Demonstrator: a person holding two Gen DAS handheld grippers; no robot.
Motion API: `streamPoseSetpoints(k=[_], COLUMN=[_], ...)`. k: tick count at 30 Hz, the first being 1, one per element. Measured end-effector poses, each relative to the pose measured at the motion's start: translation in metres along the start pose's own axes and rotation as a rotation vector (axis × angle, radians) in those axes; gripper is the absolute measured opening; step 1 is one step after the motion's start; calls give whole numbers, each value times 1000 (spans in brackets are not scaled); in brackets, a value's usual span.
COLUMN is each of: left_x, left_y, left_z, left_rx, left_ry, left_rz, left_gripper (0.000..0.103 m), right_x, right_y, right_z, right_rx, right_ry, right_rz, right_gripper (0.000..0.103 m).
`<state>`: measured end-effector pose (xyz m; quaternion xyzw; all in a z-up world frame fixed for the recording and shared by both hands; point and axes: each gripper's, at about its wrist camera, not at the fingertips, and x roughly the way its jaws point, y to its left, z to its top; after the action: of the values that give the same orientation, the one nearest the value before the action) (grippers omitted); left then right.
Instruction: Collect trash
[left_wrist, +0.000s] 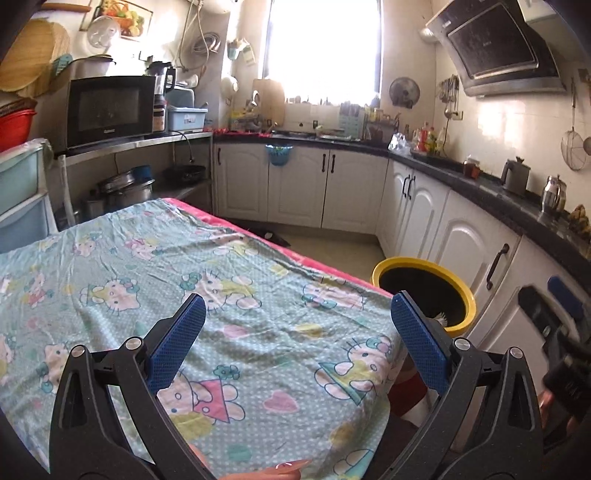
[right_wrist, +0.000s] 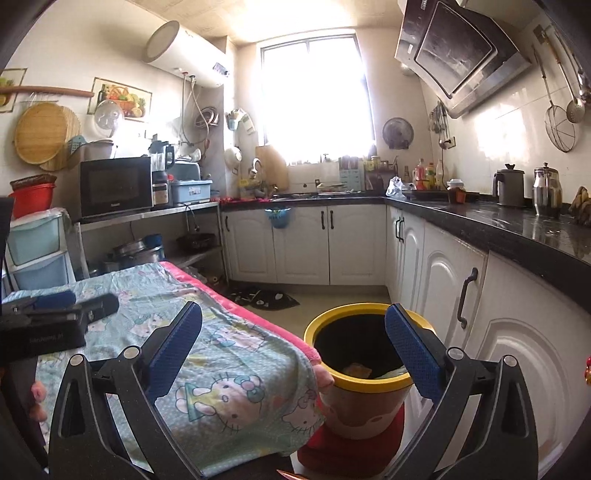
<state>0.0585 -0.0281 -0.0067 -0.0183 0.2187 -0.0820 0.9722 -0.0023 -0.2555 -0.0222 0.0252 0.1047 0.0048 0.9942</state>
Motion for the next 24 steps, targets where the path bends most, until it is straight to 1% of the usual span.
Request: streamPoseSetpoints(k=[3,7,17,24], left_x=[-1,-2,-1,-2], left_y=[0,-2,-6,-7], left_z=[-1,-4,-9,-10], left_rx=[-7,-7,-3,-2], left_ry=[-6,-8,-4,-12], left_rz=[-5,-11,-21,-18], left_gripper=[92,92,92,92], right_x=[-2,-4,-1,-2], right_y=[7,9,7,6], right_z=[-1,0,-4,-5], right_rx=[-21,-16,-7,-7], right_ry=[-10,-17,3,0], right_rz=[8,11,11,8], right_gripper=[97,97,97,97])
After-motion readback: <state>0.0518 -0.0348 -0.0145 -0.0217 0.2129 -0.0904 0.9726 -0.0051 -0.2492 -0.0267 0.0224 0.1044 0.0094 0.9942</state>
